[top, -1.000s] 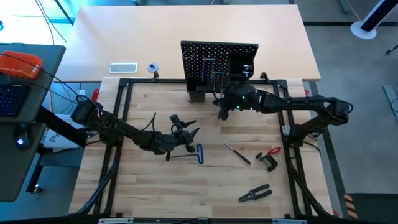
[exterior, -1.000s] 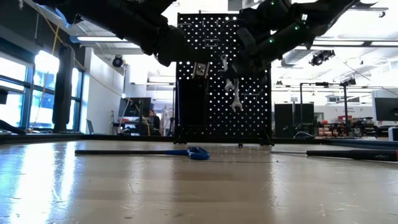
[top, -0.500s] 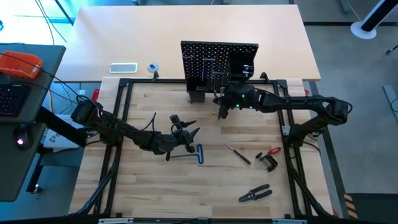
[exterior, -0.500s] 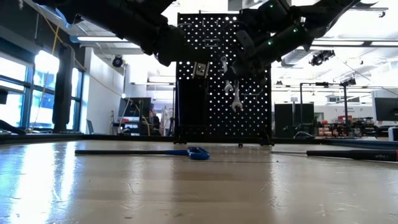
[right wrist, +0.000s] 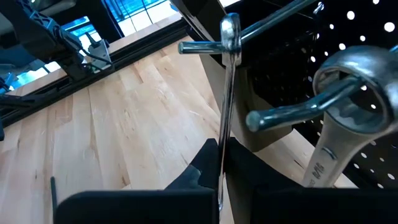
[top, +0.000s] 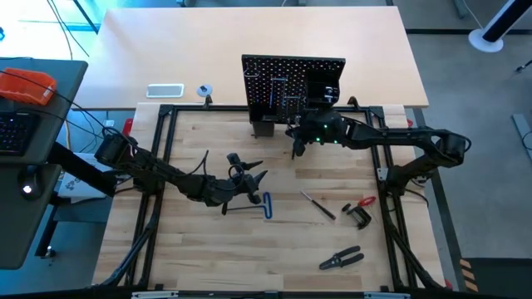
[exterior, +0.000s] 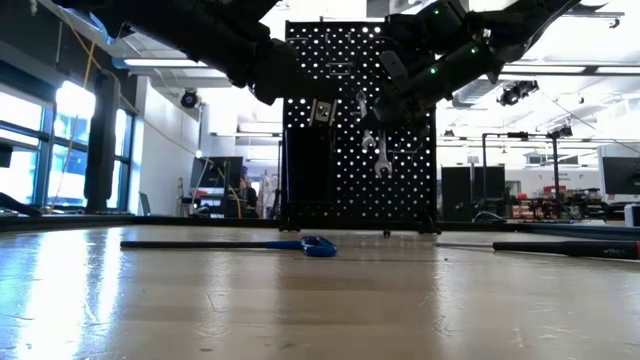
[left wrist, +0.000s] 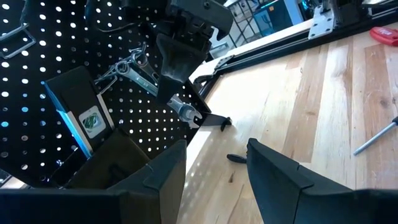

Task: Hang tools onto peg board
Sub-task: Hang the wrench on the pegboard, then put the screwdriver on the pegboard

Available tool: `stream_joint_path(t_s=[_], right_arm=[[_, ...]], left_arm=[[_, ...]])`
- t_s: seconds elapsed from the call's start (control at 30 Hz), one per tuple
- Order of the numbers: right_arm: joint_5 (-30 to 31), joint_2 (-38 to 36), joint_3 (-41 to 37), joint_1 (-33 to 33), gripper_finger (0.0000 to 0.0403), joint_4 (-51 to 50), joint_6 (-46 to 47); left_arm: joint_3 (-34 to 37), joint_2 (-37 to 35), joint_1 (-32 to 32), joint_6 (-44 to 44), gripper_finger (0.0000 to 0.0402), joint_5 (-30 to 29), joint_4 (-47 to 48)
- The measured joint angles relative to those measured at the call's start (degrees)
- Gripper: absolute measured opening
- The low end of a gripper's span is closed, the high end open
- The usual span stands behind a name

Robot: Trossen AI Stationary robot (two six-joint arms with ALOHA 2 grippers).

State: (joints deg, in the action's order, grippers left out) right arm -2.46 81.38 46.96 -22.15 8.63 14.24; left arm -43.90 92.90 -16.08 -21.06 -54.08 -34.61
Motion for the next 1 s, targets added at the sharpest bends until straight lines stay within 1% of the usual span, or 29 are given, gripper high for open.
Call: stream_joint_path(t_s=[0.33, 0.43, 0.57, 0.67, 0.77, 1.0], right_arm=[[0.0, 0.0, 0.0, 0.0, 0.001, 0.9, 0.3], [0.0, 0.0, 0.0, 0.0, 0.0025, 1.2, 0.3], [0.4, 0.0, 0.0, 0.0, 0.006, 1.3, 0.6], [0.5, 0.0, 0.0, 0.0, 0.0079, 1.3, 0.9], [0.5, 0.0, 0.0, 0.1, 0.0087, 1.2, 1.0], [0.7, 0.0, 0.0, 1.9, 0.0089, 1.0, 0.8]], left_arm=[[0.0, 0.0, 0.0, 0.0, 0.0158, 0.0, 0.0], [0.0, 0.0, 0.0, 0.0, 0.0158, 0.0, 0.0], [0.0, 0.0, 0.0, 0.0, 0.0158, 0.0, 0.0], [0.0, 0.0, 0.0, 0.0, 0.0158, 0.0, 0.0], [0.0, 0.0, 0.0, 0.0, 0.0158, 0.0, 0.0], [0.0, 0.0, 0.0, 0.0, 0.0158, 0.0, 0.0]])
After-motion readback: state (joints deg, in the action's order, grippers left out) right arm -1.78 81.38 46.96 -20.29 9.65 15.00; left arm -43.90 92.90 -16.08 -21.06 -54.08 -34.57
